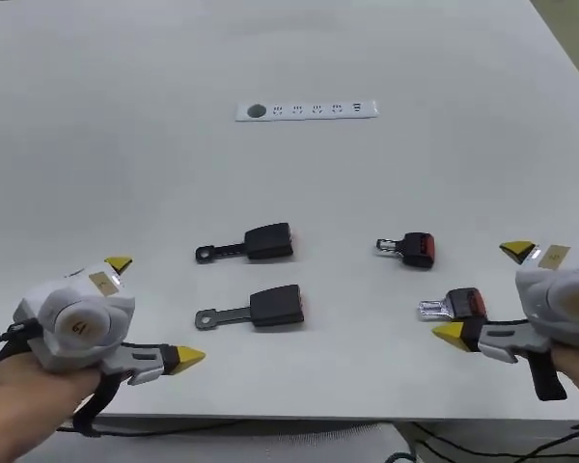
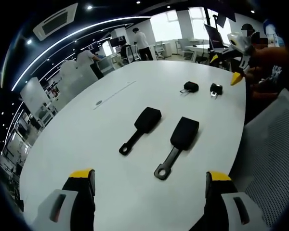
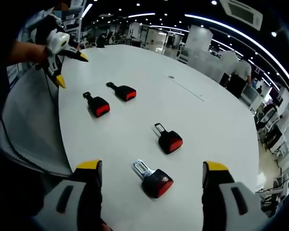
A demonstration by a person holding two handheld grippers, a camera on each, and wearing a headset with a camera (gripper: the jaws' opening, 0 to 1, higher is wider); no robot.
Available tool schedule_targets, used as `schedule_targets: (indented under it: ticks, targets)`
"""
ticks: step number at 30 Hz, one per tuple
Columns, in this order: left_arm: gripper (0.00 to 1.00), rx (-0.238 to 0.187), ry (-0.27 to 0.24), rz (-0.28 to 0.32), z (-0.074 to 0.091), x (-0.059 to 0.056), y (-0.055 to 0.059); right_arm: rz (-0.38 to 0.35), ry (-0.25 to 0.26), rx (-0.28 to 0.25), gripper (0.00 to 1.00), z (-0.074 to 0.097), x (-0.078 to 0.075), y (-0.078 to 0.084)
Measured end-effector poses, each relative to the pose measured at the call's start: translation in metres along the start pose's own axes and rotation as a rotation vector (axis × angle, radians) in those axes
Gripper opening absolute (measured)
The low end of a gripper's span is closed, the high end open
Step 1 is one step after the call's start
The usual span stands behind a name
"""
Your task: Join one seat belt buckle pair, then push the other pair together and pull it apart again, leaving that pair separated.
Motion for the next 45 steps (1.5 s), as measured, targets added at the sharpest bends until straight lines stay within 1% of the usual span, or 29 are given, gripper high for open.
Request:
schedule_targets:
  ticks: [1, 2, 3, 4, 6, 8, 10, 12, 14, 16, 17, 19, 22, 24, 26, 28, 29, 31, 32, 34, 35, 36, 38, 41, 45]
  targets:
    - [0.97, 0.003, -0.005, -0.022, -0.001, 0.0, -0.001, -0.007, -0.005, 0.001, 0.87, 0.0, 0.0, -0.001]
    - [0.97, 0.003, -0.005, -0.031, -0.002, 0.0, 0.0, -0.007, -0.008, 0.002, 0.86, 0.0, -0.001, -0.001]
    - [0.97, 0.013, -0.005, -0.055, -0.004, 0.0, 0.0, -0.004, -0.007, 0.005, 0.85, -0.001, -0.001, -0.002]
    - [0.96, 0.016, -0.004, -0.057, -0.005, 0.0, 0.0, 0.005, -0.001, 0.012, 0.85, -0.001, -0.002, -0.001]
    - [0.96, 0.022, 0.005, -0.056, -0.005, -0.001, 0.002, 0.02, -0.002, 0.027, 0.86, -0.004, 0.0, -0.002]
    - [0.96, 0.019, 0.006, -0.046, -0.006, -0.002, 0.004, 0.029, -0.003, 0.035, 0.86, -0.006, 0.003, -0.003]
    - [0.96, 0.014, 0.015, -0.039, -0.005, -0.004, 0.005, 0.023, 0.001, 0.033, 0.88, -0.007, 0.005, -0.004]
    - [0.96, 0.018, 0.022, -0.042, -0.004, -0.006, 0.007, 0.01, -0.014, 0.016, 0.9, -0.008, 0.008, -0.005]
    - [0.96, 0.022, 0.028, -0.04, -0.003, -0.008, 0.009, 0.015, -0.014, 0.027, 0.94, -0.011, 0.012, -0.003]
    - [0.96, 0.028, 0.028, -0.039, -0.002, -0.008, 0.011, 0.029, -0.028, 0.032, 0.94, -0.013, 0.015, -0.002]
    - [0.96, 0.044, 0.008, -0.034, -0.001, -0.007, 0.012, 0.025, -0.028, 0.033, 0.94, -0.013, 0.014, -0.001]
    - [0.92, 0.059, 0.018, -0.018, 0.0, -0.007, 0.014, 0.02, -0.03, 0.027, 0.93, -0.011, 0.013, -0.001]
    - [0.94, 0.056, 0.015, -0.019, -0.001, -0.005, 0.015, 0.027, -0.022, 0.021, 0.91, -0.008, 0.011, -0.002]
    - [0.95, 0.057, 0.016, -0.02, -0.001, -0.005, 0.015, 0.027, -0.02, 0.021, 0.91, -0.005, 0.008, -0.002]
    - [0.96, 0.062, 0.014, -0.008, -0.001, -0.005, 0.014, 0.017, -0.025, 0.012, 0.91, -0.005, 0.005, 0.001]
    - [0.96, 0.066, 0.016, -0.017, -0.001, -0.007, 0.012, 0.034, -0.017, 0.024, 0.92, -0.004, 0.004, 0.001]
    - [0.96, 0.065, 0.02, -0.024, -0.002, -0.009, 0.011, 0.042, -0.02, 0.024, 0.93, -0.003, 0.004, 0.001]
    - [0.97, 0.069, 0.03, -0.028, -0.006, -0.01, 0.009, 0.051, -0.011, 0.028, 0.93, -0.001, 0.003, 0.002]
    - [0.96, 0.071, 0.038, -0.028, -0.008, -0.012, 0.008, 0.05, -0.017, 0.025, 0.92, 0.0, 0.004, 0.002]
    - [0.95, 0.078, 0.061, -0.001, -0.01, -0.014, 0.006, 0.049, -0.017, 0.031, 0.89, 0.001, 0.004, 0.003]
    - [0.96, 0.07, 0.061, -0.006, -0.011, -0.014, 0.005, 0.054, -0.017, 0.031, 0.88, 0.002, 0.004, 0.004]
    - [0.95, 0.063, 0.063, -0.024, -0.011, -0.015, 0.004, 0.055, -0.026, 0.033, 0.85, 0.003, 0.003, 0.005]
    - [0.92, 0.055, 0.062, -0.066, -0.012, -0.014, 0.003, 0.059, -0.015, 0.038, 0.83, 0.004, 0.002, 0.005]
    - [0.89, 0.05, 0.067, -0.082, -0.012, -0.013, 0.002, 0.085, -0.011, 0.055, 0.81, 0.007, -0.001, 0.006]
    - [0.83, 0.057, 0.078, -0.136, -0.018, -0.014, 0.002, 0.153, -0.043, 0.096, 0.76, 0.006, -0.001, 0.006]
Point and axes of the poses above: the centre of the closed fingertips' face, and the gripper's own axes: z roughly backward along the fingers, x roughly to its left, y roughly out of its underside, the point moved 10 cm from there along z, roughly backward along the fingers, and after that the axes turned 14 degrees about -y, right-handed, at the moved point
